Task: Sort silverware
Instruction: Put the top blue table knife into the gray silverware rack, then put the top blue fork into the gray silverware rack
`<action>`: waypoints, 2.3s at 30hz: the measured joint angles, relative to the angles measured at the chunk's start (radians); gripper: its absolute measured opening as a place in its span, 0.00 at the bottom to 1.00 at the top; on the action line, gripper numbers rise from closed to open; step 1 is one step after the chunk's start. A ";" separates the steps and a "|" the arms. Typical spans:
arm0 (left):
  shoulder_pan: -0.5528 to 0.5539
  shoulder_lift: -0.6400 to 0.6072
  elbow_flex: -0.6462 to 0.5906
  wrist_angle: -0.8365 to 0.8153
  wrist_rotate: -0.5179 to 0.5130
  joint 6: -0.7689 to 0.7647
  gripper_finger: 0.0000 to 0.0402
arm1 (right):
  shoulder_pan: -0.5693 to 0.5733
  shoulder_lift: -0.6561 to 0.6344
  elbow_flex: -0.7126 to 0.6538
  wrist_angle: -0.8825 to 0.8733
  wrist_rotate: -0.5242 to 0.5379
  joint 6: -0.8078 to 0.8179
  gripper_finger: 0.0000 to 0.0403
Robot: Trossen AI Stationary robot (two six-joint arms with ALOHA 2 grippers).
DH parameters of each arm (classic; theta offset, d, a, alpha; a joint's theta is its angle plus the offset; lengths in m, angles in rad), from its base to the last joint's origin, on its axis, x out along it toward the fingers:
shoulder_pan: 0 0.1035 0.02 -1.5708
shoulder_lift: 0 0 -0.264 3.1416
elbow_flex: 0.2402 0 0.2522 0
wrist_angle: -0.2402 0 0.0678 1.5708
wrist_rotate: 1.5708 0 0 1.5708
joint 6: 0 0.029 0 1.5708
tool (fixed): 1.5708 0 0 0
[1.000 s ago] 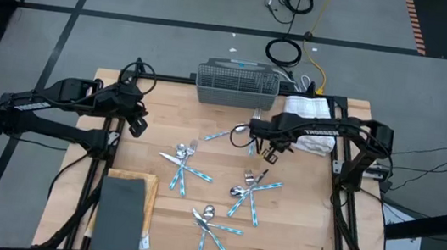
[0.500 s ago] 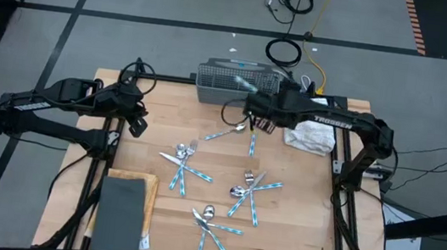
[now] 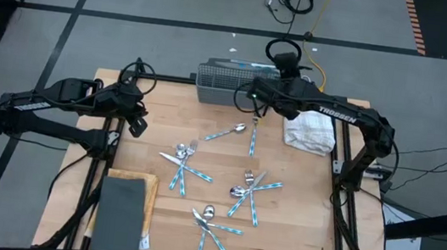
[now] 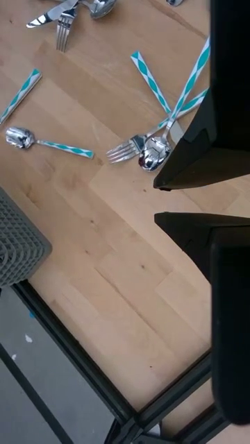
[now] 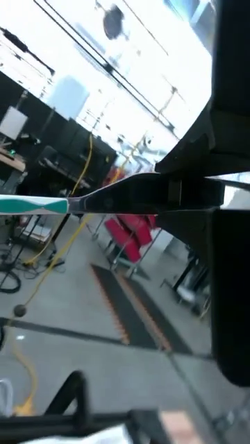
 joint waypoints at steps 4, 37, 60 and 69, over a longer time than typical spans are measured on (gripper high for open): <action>0.000 0.000 0.000 0.000 -0.010 0.000 0.17 | 0.001 0.002 0.000 0.025 0.002 -0.148 0.03; 0.000 0.000 0.000 0.000 -0.055 0.028 0.17 | -0.037 0.220 -0.001 0.293 -0.094 -0.608 0.02; 0.000 0.000 0.000 0.002 -0.077 0.026 0.17 | -0.026 0.185 -0.001 0.621 0.016 -0.394 0.44; 0.000 0.000 0.000 0.009 -0.078 0.017 0.17 | 0.067 0.047 0.000 0.739 0.279 0.069 0.46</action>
